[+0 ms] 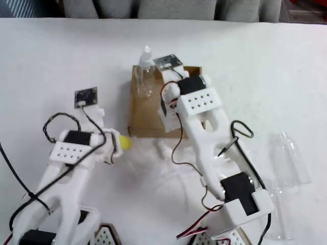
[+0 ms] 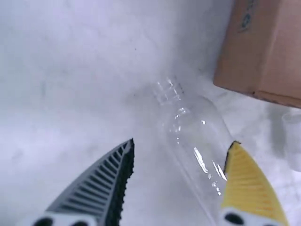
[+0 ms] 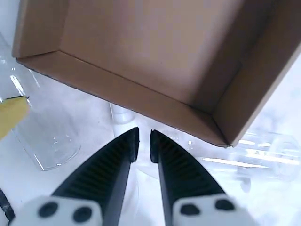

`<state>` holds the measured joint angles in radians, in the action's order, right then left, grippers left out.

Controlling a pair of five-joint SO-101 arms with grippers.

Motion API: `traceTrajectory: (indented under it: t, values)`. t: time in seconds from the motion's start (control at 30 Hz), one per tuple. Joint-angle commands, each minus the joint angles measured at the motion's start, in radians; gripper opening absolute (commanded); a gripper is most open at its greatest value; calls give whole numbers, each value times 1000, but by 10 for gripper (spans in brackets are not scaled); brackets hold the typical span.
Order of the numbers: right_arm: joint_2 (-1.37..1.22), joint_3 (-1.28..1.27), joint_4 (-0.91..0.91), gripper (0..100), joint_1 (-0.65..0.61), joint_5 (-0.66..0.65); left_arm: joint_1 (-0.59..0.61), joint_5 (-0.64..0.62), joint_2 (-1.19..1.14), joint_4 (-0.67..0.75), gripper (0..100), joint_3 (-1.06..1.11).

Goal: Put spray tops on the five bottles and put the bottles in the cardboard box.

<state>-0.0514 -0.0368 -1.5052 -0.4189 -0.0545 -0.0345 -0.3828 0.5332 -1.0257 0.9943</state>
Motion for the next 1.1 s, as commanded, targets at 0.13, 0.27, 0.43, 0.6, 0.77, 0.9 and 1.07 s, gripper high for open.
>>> traceTrajectory:
  t: [0.13, 0.27, 0.43, 0.6, 0.77, 0.9, 1.07]
  values:
    - [39, 8, 27, 20, 10, -11, -61, 31, -70, -9, 299, -15]
    - [39, 8, 28, 20, 10, -43, -56, -5, -226, 12, 299, -84]
    - [39, 8, 28, 20, 10, -43, -54, -5, -300, 18, 295, -130]
    - [39, 6, 28, 20, 10, -49, -62, 0, -300, 20, 294, -132]
    - [39, 6, 28, 20, 10, -51, -61, 129, -298, 14, 297, -133]
    - [39, 3, 25, 20, 10, -51, -61, 241, -298, 6, 298, -137]
    - [39, -3, 27, 20, 10, -52, -58, 344, -298, -126, 299, -230]
